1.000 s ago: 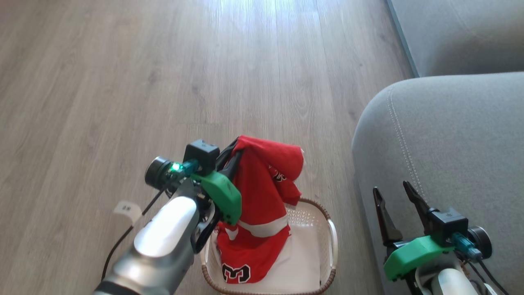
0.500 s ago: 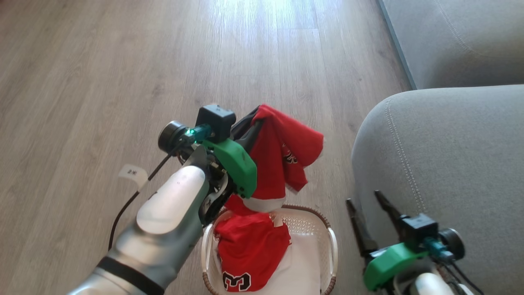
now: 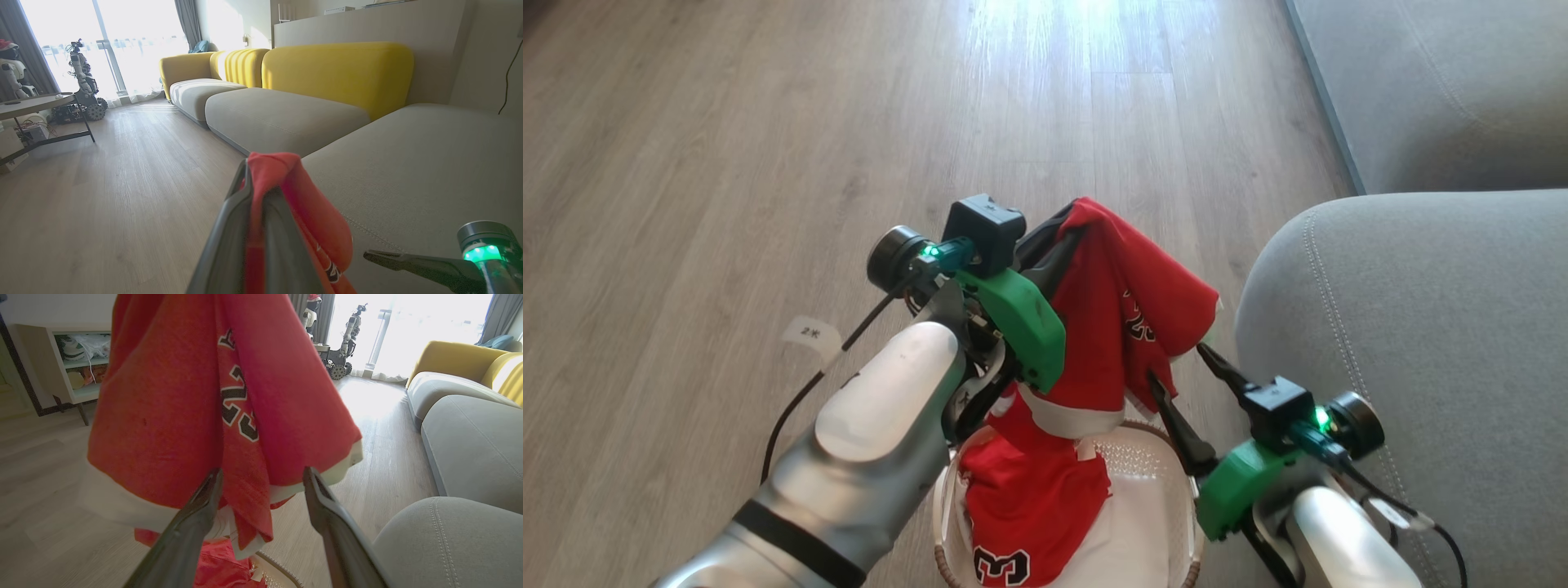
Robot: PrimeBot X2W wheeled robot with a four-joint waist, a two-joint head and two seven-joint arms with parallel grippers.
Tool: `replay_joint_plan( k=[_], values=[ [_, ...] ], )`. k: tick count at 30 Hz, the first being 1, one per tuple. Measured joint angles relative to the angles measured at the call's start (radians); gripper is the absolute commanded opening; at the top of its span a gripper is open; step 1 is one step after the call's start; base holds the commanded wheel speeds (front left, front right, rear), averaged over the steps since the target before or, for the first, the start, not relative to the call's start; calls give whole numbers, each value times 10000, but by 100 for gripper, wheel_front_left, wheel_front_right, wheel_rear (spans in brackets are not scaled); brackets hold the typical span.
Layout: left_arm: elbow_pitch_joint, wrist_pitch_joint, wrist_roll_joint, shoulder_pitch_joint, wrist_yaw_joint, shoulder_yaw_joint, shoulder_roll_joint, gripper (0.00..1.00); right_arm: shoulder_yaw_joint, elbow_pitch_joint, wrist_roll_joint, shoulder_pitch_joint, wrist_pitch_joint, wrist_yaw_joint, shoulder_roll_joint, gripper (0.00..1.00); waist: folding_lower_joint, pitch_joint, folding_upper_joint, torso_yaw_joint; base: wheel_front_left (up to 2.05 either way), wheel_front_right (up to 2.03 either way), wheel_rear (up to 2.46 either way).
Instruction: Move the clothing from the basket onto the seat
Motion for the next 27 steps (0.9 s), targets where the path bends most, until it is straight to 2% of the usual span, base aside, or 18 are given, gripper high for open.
replay_joint_plan(
  k=[11, 23, 24, 25, 26, 27],
  values=[
    [-224, -12, -251, -1, 121, -337, -27, 0, 909, 1406, -439, -1159, 0, 0, -21, 100, 0, -122, 0, 237, 0, 0, 0],
    [-437, -98, -535, -1, 198, -700, -33, 0, 332, 899, -1607, -1555, 0, 0, -31, 100, 0, -187, 0, 477, 0, 0, 0],
    [-456, -100, -573, -1, 198, -708, -33, 0, 384, 1011, -1607, -1557, 0, 0, -31, 95, 0, -189, 0, 492, 0, 0, 0],
    [-472, -100, -573, -1, 198, -717, -33, 0, 445, 1114, -1607, -1562, 0, 0, -31, 67, 0, -187, 0, 504, 0, 0, 0],
    [-481, -102, -573, -1, 201, -725, -33, 0, 493, 1198, -1607, -1574, 0, 0, -31, 44, 0, -182, 0, 512, 0, 0, 0],
    [-489, -102, -577, -1, 209, -736, -33, 0, 516, 1281, -1605, -1607, 0, 0, -31, 31, 0, -175, 0, 519, 0, 0, 0]
  ],
)
